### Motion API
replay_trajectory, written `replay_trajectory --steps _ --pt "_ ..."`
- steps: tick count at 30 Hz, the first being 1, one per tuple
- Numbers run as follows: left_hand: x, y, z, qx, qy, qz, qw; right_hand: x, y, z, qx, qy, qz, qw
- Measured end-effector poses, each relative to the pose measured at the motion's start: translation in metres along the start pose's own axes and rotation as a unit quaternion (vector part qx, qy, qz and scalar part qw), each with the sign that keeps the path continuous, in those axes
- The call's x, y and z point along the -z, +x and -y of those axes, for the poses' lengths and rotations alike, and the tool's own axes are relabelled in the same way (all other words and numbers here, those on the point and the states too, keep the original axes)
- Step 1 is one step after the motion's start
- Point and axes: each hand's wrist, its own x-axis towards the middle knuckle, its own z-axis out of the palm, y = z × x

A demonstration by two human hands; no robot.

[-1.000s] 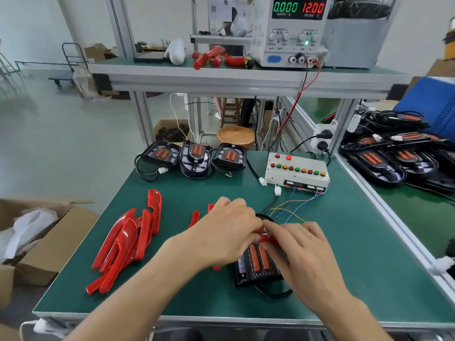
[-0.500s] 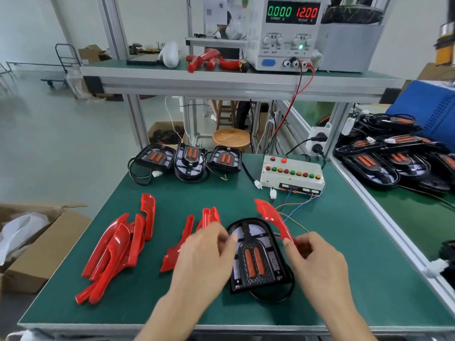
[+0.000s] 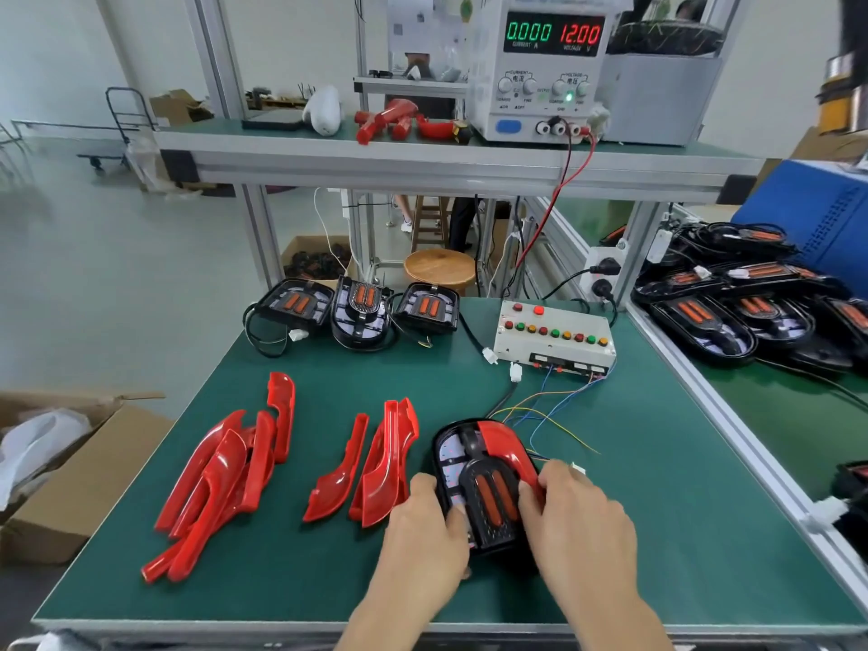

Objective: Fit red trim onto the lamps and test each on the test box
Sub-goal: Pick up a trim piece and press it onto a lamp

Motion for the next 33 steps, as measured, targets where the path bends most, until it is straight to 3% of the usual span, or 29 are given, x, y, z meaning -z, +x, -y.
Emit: replay_trajectory --steps 7,14,16,20,23,25,27,30,33 --pt "0.002 0.004 0.003 -0.015 0.005 0.007 1.000 -0.002 -0.002 -0.008 -0.017 0.076 -0.064 0.995" --pt "-0.001 0.007 0.007 -0.017 -0.016 0.001 1.000 -0.010 0.000 -0.006 0.013 0.017 -0.050 0.999" --pt "0.001 0.006 0.007 -0.024 0.020 -0.002 1.000 -0.012 -0.001 -0.007 0.037 0.016 -0.075 0.996" --pt "0.009 0.016 -0.002 -0.083 0.246 -0.072 0.963 -0.017 -0.003 -0.011 0.044 0.017 -0.104 0.993" --pt "0.016 0.038 -0.028 -0.194 0.247 -0.125 0.941 -0.021 -0.003 -0.014 0.013 0.054 -0.115 0.992" --pt "0.018 0.067 -0.044 -0.250 0.222 -0.052 0.941 -0.022 -0.001 -0.015 -0.004 0.085 -0.116 0.990" --pt "0.017 0.096 -0.059 -0.244 0.262 0.068 0.931 -0.023 0.000 -0.015 -0.023 0.114 -0.106 0.988" --pt "0.010 0.125 -0.072 -0.213 0.391 0.192 0.875 -0.023 -0.004 -0.013 -0.029 0.154 -0.092 0.983" --pt "0.006 0.140 -0.072 -0.196 0.439 0.261 0.837 -0.024 -0.009 -0.018 -0.032 0.210 -0.038 0.976"
